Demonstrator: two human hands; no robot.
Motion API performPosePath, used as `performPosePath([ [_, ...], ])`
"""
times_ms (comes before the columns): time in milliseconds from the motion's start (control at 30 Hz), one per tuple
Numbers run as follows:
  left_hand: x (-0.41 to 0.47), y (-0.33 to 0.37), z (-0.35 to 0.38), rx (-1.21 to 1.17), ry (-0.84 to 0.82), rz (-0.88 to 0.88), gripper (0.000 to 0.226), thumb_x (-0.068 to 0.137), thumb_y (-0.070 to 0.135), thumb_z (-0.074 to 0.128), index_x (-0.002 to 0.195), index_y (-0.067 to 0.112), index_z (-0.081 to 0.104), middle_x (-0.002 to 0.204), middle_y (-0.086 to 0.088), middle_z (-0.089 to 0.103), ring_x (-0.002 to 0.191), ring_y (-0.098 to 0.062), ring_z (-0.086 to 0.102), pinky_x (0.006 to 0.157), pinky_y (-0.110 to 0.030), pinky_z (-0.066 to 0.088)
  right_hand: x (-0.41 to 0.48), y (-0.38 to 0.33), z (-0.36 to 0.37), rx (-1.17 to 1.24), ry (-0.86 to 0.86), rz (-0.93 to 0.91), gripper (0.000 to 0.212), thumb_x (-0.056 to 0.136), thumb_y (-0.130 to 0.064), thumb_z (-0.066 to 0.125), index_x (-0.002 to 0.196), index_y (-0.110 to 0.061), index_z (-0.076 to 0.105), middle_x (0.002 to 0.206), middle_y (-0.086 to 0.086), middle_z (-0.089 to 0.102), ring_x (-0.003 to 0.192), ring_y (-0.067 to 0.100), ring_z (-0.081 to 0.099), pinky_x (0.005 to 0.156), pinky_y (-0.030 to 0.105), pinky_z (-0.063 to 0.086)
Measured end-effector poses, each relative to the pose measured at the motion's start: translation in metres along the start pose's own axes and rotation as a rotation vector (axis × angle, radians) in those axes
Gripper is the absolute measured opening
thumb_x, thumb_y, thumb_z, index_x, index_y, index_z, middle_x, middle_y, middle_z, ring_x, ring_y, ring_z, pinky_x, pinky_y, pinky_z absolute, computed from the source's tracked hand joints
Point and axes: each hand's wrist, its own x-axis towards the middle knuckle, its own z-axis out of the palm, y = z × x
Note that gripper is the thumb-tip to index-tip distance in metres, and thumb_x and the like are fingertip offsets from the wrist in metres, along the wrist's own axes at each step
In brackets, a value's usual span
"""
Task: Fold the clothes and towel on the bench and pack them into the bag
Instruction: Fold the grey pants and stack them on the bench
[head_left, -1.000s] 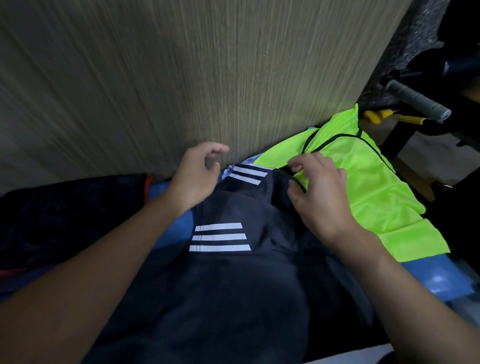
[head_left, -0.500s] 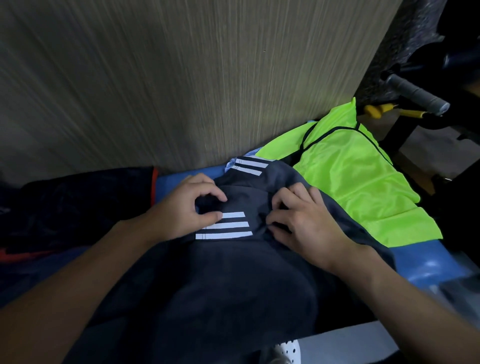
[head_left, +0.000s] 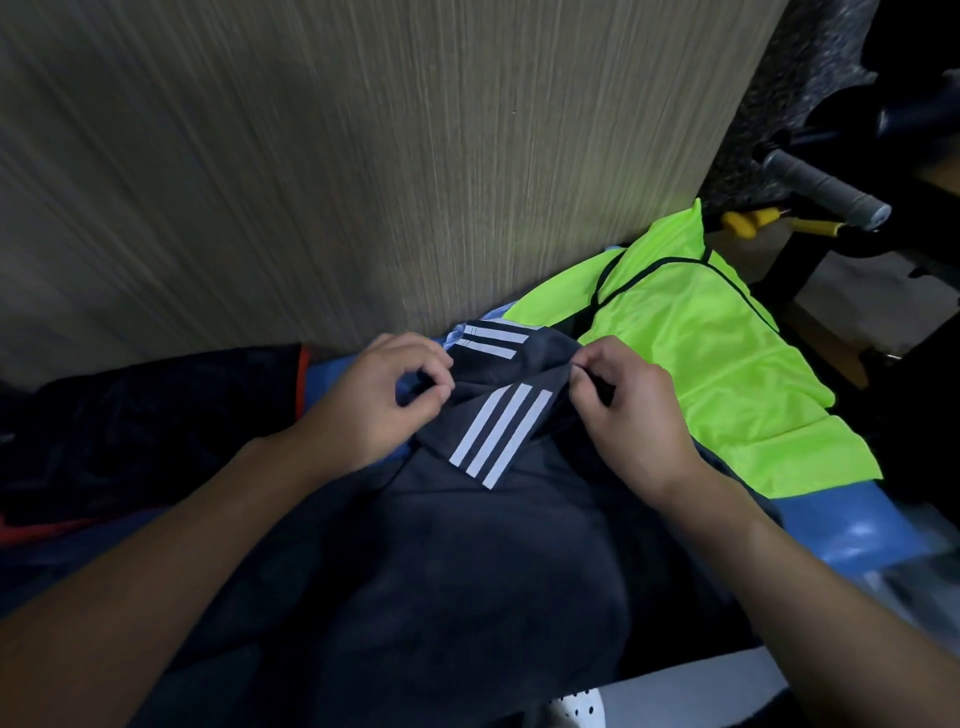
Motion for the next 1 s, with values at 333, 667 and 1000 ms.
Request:
performPosePath([
  [333,0.015,0.018,0.024,-0.037,-0.22,0.005,0.036,0.074,0.018,0.086,0.104,0.023,0.067,0.097,0.02,0.061,0.095,0.005,0.054,0.079,-0.004,0.035,0.01,0.002,0.002,-0.407,-0.088,-0.25,0.049,0.075,-0.022,0.071,0.122,-0.03,0.058,0.107,-0.008,0.06,0.1,0.019,0.051,0.088,0.039,0.03],
  [667,0.003,0.014,0.009,0.007,-0.31,0.012,0.087,0.059,0.053,0.089,0.135,0.032,0.051,0.131,0.02,0.051,0.125,0.002,0.045,0.103,-0.009,0.032,0.015,-0.005,0.012,-0.086,-0.045,-0.102,0.025,0.091,-0.043,0.052,0.07,-0.029,0.056,0.079,-0.012,0.06,0.09,0.014,0.05,0.084,0.041,0.034],
  [1000,-0.002,0.0,0.017,0.187,-0.148,0.195,0.067,0.068,0.044,0.078,0.128,0.034,0.05,0.136,0.018,0.043,0.131,-0.01,0.044,0.106,-0.046,0.041,0.026,-0.018,0.017,-0.04,0.14,0.026,0.029,0.093,-0.038,0.05,0.068,-0.026,0.056,0.059,-0.008,0.058,0.062,0.022,0.055,0.083,0.054,0.046],
])
